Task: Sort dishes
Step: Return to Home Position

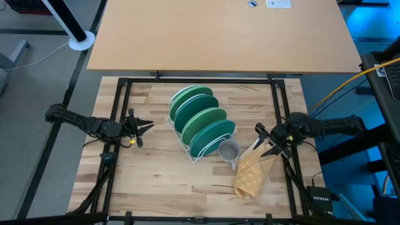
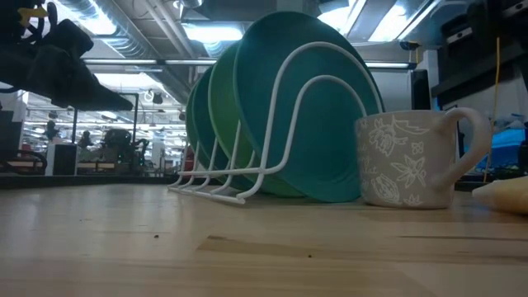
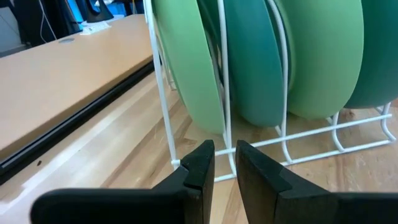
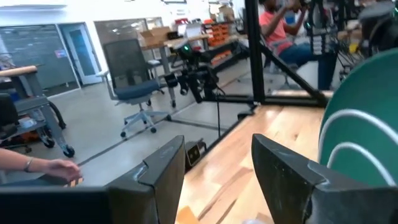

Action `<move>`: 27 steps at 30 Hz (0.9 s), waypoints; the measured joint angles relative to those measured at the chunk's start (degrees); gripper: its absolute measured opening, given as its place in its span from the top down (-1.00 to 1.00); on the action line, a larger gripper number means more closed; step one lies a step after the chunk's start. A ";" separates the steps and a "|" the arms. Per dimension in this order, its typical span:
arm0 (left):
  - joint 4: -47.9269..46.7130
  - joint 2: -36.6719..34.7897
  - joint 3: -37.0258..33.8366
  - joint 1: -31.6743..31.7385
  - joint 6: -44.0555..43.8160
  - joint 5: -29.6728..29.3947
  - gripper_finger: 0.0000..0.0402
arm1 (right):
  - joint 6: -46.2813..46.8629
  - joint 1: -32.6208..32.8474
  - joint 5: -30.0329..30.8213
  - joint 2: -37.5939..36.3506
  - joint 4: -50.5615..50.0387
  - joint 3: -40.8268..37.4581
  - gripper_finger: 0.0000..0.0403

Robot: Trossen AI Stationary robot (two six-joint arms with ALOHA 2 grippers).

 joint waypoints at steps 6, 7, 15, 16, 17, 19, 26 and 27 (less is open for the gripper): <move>-0.11 0.00 0.00 0.00 0.00 0.00 0.71 | 0.36 -6.97 -8.13 -3.78 -1.77 0.02 0.05; -0.13 0.02 0.00 0.00 0.00 0.00 0.71 | 0.42 -7.96 -8.64 -4.27 -2.54 0.04 0.05; -0.20 0.03 -0.02 0.00 0.00 0.00 0.71 | 0.48 -14.82 -18.27 -7.32 -10.42 0.04 0.05; -0.20 0.03 -0.02 0.00 -0.02 0.00 0.71 | 0.50 -15.58 -19.51 -7.81 -11.23 0.04 0.05; -0.22 0.03 -0.02 0.00 0.00 0.00 0.71 | 0.54 -16.26 -20.24 -8.30 -11.87 0.04 0.05; -0.22 0.03 -0.02 0.00 0.00 0.00 0.71 | 0.54 -17.60 -20.05 -9.37 -13.01 0.04 0.05; -0.22 0.03 -0.04 0.00 0.00 0.00 0.71 | 0.48 -21.90 -6.50 -11.11 -13.73 0.04 0.05; -0.22 0.03 -0.06 0.00 0.00 0.00 0.71 | 0.50 -22.25 -4.57 -11.11 -14.01 0.04 0.05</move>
